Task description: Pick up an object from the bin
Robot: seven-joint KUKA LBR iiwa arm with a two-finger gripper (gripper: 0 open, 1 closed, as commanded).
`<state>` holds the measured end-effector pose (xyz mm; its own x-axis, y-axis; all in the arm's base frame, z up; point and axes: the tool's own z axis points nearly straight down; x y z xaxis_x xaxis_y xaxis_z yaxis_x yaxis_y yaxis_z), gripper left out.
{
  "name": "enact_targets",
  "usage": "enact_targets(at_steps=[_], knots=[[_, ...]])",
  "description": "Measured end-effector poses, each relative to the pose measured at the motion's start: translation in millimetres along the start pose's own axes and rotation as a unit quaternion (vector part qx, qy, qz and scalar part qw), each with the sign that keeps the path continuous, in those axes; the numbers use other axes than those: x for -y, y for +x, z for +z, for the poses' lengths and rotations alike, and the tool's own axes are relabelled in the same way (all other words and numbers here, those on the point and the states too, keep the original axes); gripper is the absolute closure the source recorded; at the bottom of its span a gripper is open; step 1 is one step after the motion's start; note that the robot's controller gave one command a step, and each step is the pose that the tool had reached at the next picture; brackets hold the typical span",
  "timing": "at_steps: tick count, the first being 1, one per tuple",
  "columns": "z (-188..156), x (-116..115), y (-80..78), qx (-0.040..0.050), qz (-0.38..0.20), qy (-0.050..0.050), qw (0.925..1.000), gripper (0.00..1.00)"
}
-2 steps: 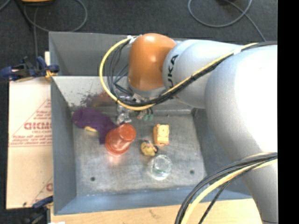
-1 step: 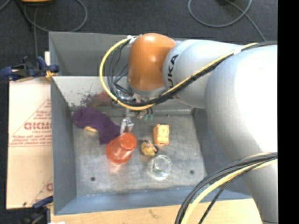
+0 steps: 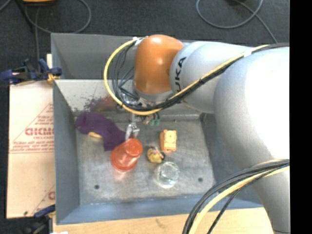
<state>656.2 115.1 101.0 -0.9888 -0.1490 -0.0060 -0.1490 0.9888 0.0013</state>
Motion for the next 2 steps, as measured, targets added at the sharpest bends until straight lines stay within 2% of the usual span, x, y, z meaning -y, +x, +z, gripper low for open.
enact_targets(at_steps=[1,2], knots=[[19.2,-0.6,3.1,0.0022,-0.089,0.000,0.9960,1.00],[19.2,-0.6,3.1,0.0022,-0.089,0.000,0.9960,1.00]])
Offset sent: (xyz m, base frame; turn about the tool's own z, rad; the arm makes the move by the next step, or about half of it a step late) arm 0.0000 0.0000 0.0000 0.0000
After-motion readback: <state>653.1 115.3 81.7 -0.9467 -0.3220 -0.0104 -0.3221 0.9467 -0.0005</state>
